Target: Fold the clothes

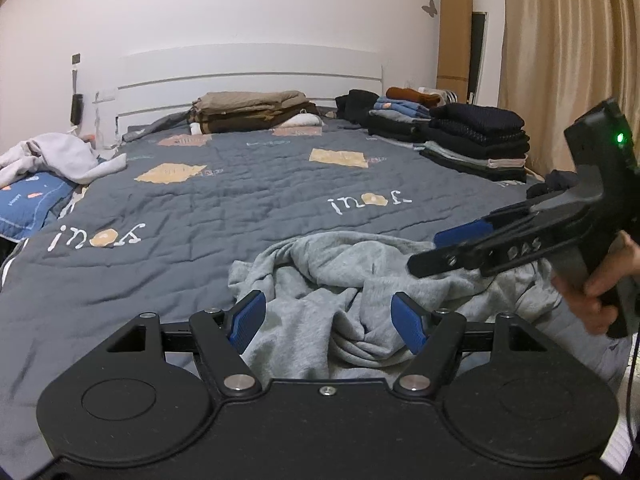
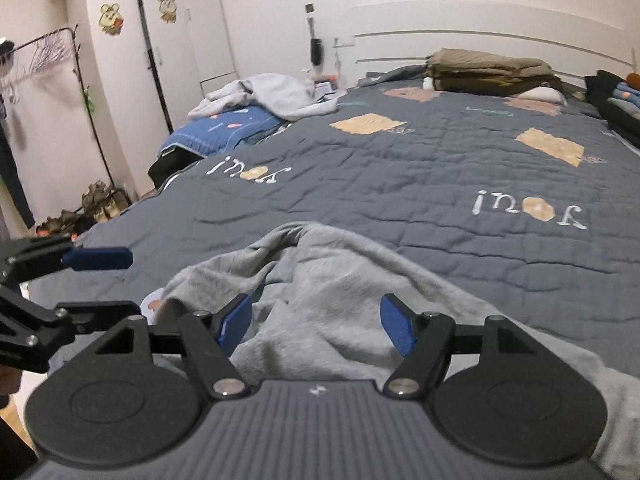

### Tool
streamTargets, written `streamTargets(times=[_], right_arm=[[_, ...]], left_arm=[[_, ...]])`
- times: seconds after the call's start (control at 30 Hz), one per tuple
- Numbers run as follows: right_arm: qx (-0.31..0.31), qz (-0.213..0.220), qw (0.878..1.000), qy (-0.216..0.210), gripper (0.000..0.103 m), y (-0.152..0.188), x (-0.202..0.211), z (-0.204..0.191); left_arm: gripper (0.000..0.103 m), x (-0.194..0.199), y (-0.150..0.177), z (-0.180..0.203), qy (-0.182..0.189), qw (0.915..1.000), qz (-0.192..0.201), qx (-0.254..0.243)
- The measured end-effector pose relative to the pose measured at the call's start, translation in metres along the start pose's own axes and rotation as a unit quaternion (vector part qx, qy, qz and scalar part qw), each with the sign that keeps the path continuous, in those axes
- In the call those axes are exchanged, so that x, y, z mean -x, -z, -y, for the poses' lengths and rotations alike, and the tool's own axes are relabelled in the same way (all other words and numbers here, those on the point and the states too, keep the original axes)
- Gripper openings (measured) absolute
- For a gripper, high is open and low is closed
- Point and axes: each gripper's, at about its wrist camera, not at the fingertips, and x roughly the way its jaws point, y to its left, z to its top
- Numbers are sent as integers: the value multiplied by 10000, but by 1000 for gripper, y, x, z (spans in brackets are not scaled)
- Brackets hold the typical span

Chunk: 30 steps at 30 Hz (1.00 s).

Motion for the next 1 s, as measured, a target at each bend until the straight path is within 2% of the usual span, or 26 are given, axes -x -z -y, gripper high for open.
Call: streamTargets(times=[0.1,0.17,0.2,0.23,0.33,0.4,0.57,0.77,0.87,1.0], right_arm=[[78,-188,9997,-123,69,8,-10,-4],[126,-350,9992,-161,62,15,-15,-6],[153,-423,9989,-146,52,19,-16,-6],[224,-535,9983,-111,34,22,-18,-7],[295,-947,9950,-95,8,30,-21,-7],[242,-1078,9937,-168,6,32,-14,-4],[326,-1028,9934,-379,5,37,24,2],[-57,-705,9957,-591,4,32,73,28],[13,-642,9966,-520,3,33,92,38],[-117,-809,9961,-339,4,40,91,56]], left_arm=[[69,-2,-2,0,30,10000,45,50],[69,-5,-5,1,37,9999,86,64],[69,-7,-6,2,39,9999,85,72],[69,-9,-7,2,41,9999,80,79],[69,-15,-10,3,-8,10000,37,89],[69,-17,-14,6,-34,10000,-3,76],[69,-15,-21,13,-41,10000,13,15],[69,-20,-17,32,84,9993,-163,-313],[69,-27,-11,44,214,9984,-270,-447],[69,-46,-3,63,288,9971,-404,-579]])
